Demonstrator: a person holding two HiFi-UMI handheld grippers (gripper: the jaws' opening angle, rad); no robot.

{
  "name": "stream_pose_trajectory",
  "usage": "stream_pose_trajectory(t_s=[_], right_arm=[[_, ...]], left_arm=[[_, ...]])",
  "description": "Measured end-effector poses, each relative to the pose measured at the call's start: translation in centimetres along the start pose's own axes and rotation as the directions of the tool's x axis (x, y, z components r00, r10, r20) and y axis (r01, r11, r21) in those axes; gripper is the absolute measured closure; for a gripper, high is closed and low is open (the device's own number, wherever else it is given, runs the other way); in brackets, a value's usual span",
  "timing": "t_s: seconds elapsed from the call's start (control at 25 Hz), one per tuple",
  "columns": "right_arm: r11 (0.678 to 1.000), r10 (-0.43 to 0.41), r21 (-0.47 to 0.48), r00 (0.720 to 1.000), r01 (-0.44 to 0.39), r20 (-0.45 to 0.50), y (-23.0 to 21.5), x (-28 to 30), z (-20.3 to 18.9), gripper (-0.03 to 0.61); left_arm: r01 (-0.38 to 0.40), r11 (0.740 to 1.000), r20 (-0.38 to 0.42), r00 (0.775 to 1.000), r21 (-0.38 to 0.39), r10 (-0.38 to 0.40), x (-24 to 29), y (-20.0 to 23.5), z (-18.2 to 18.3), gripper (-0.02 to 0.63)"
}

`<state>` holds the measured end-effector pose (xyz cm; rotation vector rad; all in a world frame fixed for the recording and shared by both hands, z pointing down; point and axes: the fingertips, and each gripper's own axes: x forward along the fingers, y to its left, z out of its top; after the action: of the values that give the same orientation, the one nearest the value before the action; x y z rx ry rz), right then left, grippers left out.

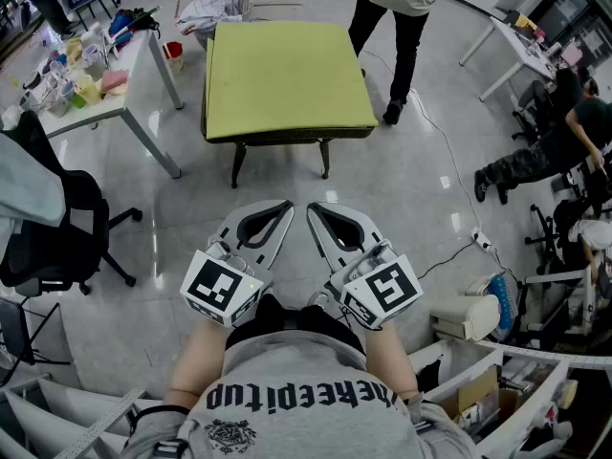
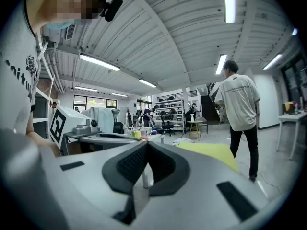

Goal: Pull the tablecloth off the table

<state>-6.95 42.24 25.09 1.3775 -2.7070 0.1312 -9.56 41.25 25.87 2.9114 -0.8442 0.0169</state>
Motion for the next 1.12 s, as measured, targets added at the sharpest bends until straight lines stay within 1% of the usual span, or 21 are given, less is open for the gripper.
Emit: stream_pose_trajectory(t_s=[0.44,0.68,0.96,1.12], right_arm=[[1.000,-0.017,-0.003,1.000,0.017,-0.010,0.6,2.1,-0.4,0.568],[0.998,-0.061,0.003,0.998,0.061,-0.020,0.5,2.6,-0.7,0.568],[0.995,-0.088,0.047,0.996,0.089,-0.010,-0.8,2.8,-1.0,0.568],[0.995,-0.088,0.052,0.996,0.088,-0.010,-2.0,3.6,-1.1,0.566]], left_arm=[[0.010,1.000,0.002,1.000,-0.007,-0.010,-0.7,2.2,-0.3,0.600],[0.022,1.000,0.003,1.000,-0.017,-0.022,-1.1,3.7,-0.7,0.600],[0.007,0.999,0.009,1.000,-0.035,-0.007,-0.6,4.8,-1.0,0.600],[-0.015,0.999,0.009,1.000,-0.049,0.015,-0.1,5.9,-1.3,0.600]])
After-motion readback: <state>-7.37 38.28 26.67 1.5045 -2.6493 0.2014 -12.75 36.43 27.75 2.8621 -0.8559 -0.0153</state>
